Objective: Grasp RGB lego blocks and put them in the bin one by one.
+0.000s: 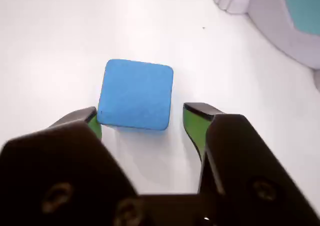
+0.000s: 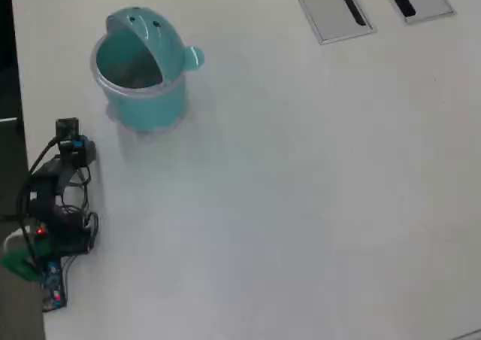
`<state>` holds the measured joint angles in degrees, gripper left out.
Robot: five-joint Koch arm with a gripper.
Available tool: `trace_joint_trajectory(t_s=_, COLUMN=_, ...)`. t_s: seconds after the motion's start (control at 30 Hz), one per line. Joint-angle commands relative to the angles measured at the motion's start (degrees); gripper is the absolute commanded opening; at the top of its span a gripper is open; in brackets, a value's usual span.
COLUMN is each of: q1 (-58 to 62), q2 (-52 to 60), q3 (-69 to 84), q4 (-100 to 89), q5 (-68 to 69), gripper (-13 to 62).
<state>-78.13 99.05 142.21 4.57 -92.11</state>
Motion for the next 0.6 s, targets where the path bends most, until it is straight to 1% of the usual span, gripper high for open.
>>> trace_joint_trajectory(t_s=0.0, q1=0.0, q2=-0.1, q3=-2.5, q4=-2.8, q5=0.4, gripper=28.7)
trace_joint_trajectory(t_s=0.43, q1=0.1, q2=-3.3, q3=-6.2, q4=-2.9, q5=0.5, gripper=28.6)
trace_joint_trajectory(t_s=0.5, q1=0.1, q2=-3.8, q3=-6.9, q4=-3.3, q5=2.0, gripper=26.2)
trace_joint_trajectory(t_s=0.57, q1=0.1, q2=-4.7, q3=-7.6, q4=-4.3, q5=2.4, gripper=25.6)
